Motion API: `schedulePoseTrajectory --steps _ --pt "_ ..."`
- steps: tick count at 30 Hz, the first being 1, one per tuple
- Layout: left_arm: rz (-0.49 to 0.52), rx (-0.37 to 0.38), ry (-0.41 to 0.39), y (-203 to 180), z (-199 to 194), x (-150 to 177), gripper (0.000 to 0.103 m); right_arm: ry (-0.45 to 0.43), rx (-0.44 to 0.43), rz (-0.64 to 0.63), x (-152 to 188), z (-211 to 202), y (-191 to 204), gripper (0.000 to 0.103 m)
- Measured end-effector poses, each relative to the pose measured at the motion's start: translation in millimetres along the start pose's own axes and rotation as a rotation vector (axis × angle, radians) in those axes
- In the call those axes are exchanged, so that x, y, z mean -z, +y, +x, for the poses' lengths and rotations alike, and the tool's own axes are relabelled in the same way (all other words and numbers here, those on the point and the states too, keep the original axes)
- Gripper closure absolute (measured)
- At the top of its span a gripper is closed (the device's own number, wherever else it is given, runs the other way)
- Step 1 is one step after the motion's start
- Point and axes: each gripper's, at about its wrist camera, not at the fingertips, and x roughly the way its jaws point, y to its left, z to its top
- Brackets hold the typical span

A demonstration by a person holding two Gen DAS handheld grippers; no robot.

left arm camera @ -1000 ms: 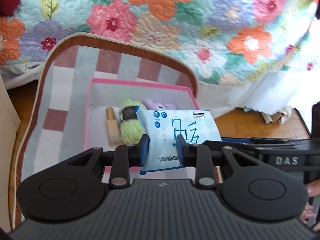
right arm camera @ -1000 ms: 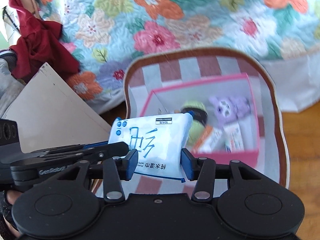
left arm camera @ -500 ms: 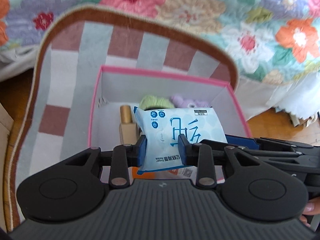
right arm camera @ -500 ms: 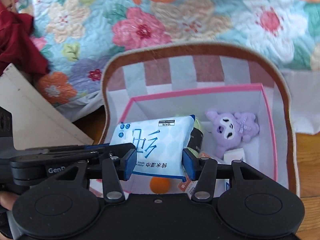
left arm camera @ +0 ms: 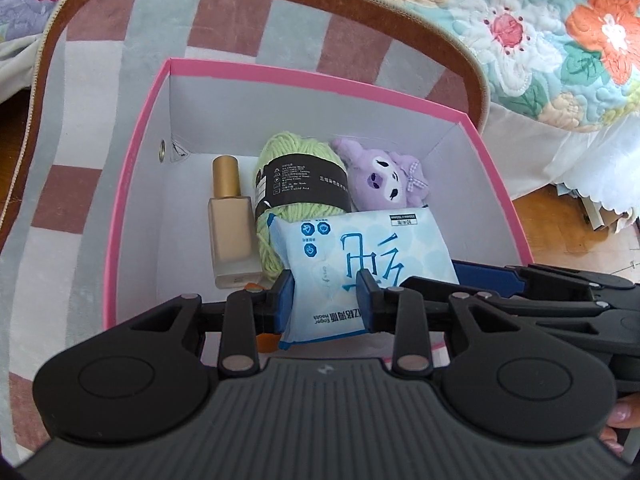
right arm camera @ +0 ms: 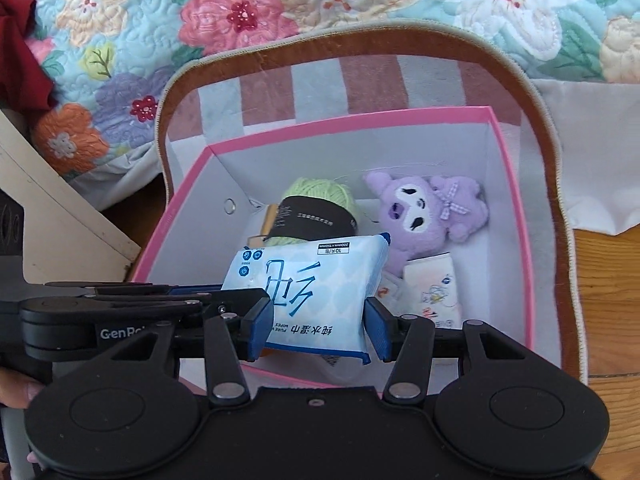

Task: Organize objects

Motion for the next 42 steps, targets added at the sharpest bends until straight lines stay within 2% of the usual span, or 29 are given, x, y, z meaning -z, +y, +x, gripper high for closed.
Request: schedulePoseTrajectory --steps 1,3,4,6,11,19,26,30,35,42 --pt "0.005 -0.016 -0.007 0 2 1 0.062 0.002 0.002 0.002 0 1 -2 0.047" --pt "0.046 -0.095 -0.031 -5 3 4 0.048 0.006 0.020 0.008 1 5 -4 0.047" --pt "0.066 -0.123 -0.037 -7 3 6 0.047 0.002 0.032 0.008 3 6 -6 0.047" --pt "0.078 -0.130 -0.036 -9 1 8 0.046 -0.005 0.054 0.014 4 6 -9 0.047" --pt "-0.006 -0.116 -0.052 -7 -19 10 0.040 -0.019 0.033 0.062 3 -3 -15 0.047" --pt "-0.058 -0.165 -0.105 -12 -88 11 0.014 -0.090 0.058 -0.022 8 -64 14 0.047" --pt "0.018 -0.252 -0.108 -32 -147 26 0.008 -0.124 0.098 -0.087 17 -125 40 0.046" --pt "0.073 -0.288 -0.077 -43 -168 42 0.008 -0.116 0.128 -0.096 27 -150 48 0.043" --pt "0.075 -0.307 -0.076 -49 -184 65 0.008 -0.075 0.195 -0.105 44 -161 56 0.042" --pt "0.053 -0.312 -0.027 -45 -185 83 0.007 -0.041 0.227 -0.110 64 -167 65 0.038"
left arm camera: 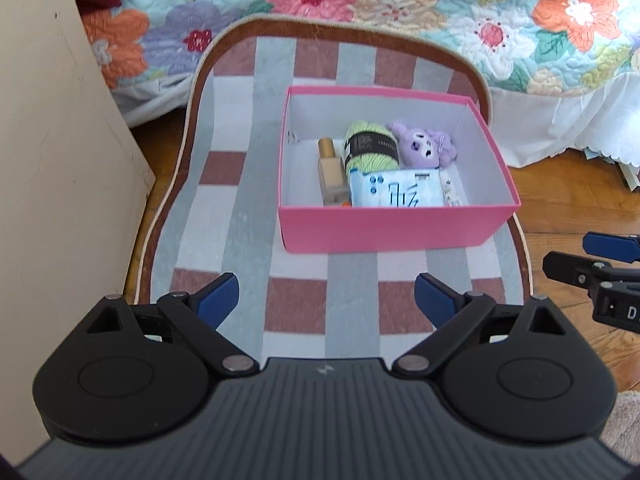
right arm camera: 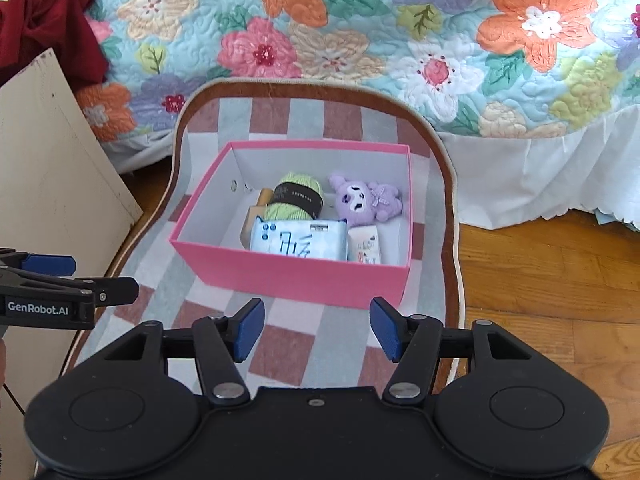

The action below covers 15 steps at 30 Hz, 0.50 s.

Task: Organize objects

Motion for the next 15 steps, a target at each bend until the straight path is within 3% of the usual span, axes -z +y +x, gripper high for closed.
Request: schedulePoseTrajectory --steps 5,15 --pt "0.005 -0.036 0.007 1 3 9 0.005 0.012 0.021 -0.010 8 -2 7 0.034" --pt "0.000 -0.037 0.032 4 1 15 0.003 0.025 0.069 -0.004 15 -2 10 0.023"
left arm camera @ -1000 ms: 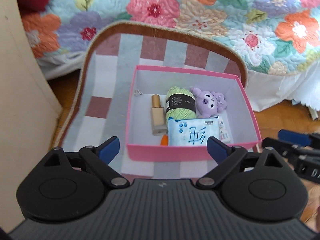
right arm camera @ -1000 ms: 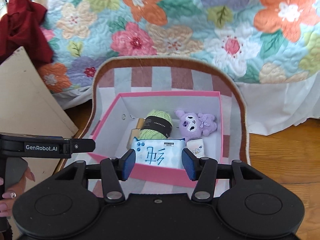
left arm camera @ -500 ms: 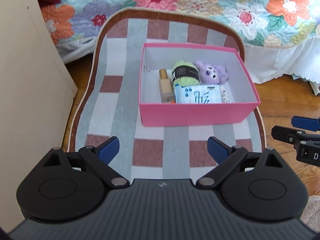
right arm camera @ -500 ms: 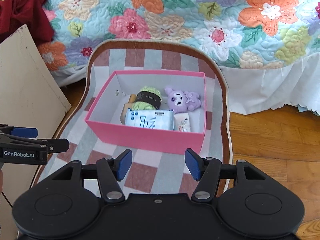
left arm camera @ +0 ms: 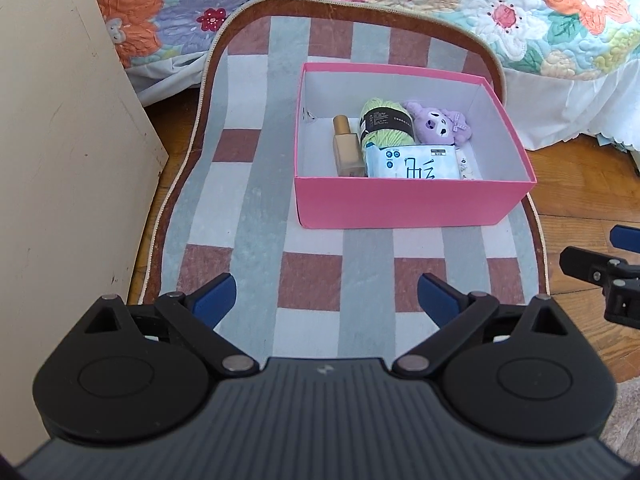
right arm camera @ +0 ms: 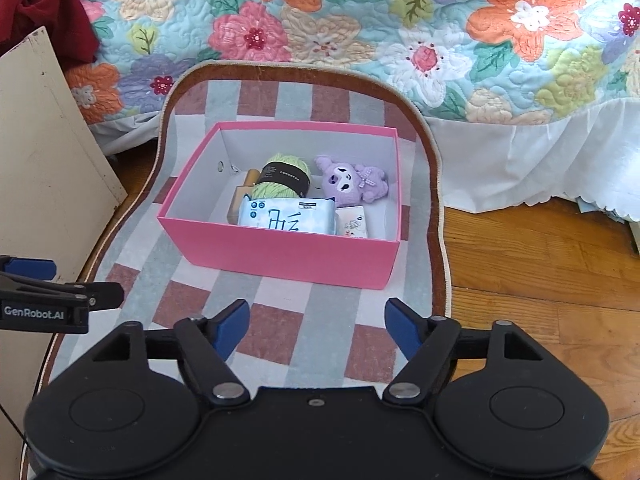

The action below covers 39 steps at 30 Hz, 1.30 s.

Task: Organize objects

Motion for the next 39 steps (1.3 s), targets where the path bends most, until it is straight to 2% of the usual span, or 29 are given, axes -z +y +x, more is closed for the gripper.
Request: schedulePoseTrajectory --steps 2,5,9,14,27,35,39 --pt "0.000 -0.004 -0.005 0 -2 0 0.002 0.003 0.008 0.003 0 0 0 0.021" --pt "-0.001 -0.002 -0.003 -1 -4 0 0.002 0.010 0.016 0.015 1 1 -1 0.010" --pt "0.006 -0.002 0.003 -2 -6 -2 0.002 0.030 -0.005 0.041 3 2 -2 0.003" --pt "-0.009 -0.007 0.010 -3 -8 -3 0.001 0.035 0.031 0.029 3 1 0 0.002" --pt "-0.021 0.003 0.012 -2 -11 -2 0.001 0.067 0.038 0.057 4 0 -3 0.000" --pt "-0.023 -0.014 0.031 0 -9 -1 0.001 0.074 0.040 0.059 4 -2 -3 0.000" --pt "-0.020 0.003 0.056 1 -6 -1 0.002 0.083 0.039 0.060 5 -2 -3 0.000"
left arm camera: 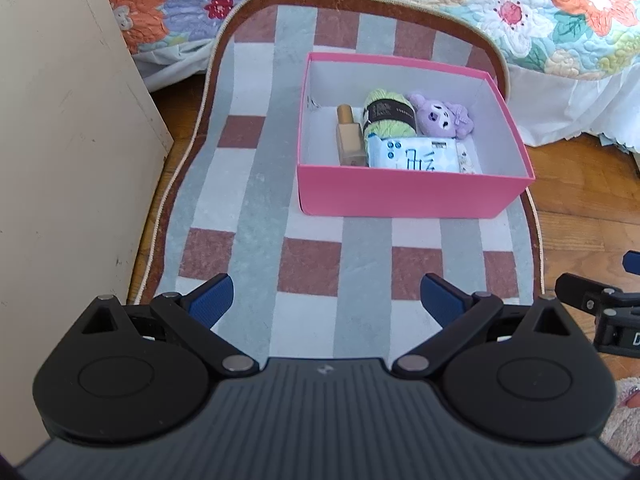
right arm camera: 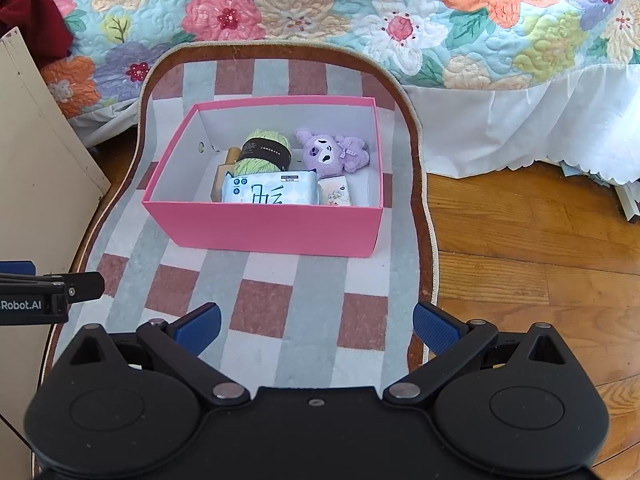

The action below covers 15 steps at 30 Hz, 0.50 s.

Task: Organize objects

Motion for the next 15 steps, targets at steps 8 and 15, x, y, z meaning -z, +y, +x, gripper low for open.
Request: schedulePoseTrajectory --steps 8,15 --pt "-0.001 -0.009 0.015 0.8 1.6 1.7 0.002 0.007 0.013 0.005 0.5 -0.7 -1.1 0.000" --pt "-0.001 -0.023 0.021 3.1 2.9 -0.8 0.002 0.013 0.020 0.005 0.8 -1.7 -1.4 0.000"
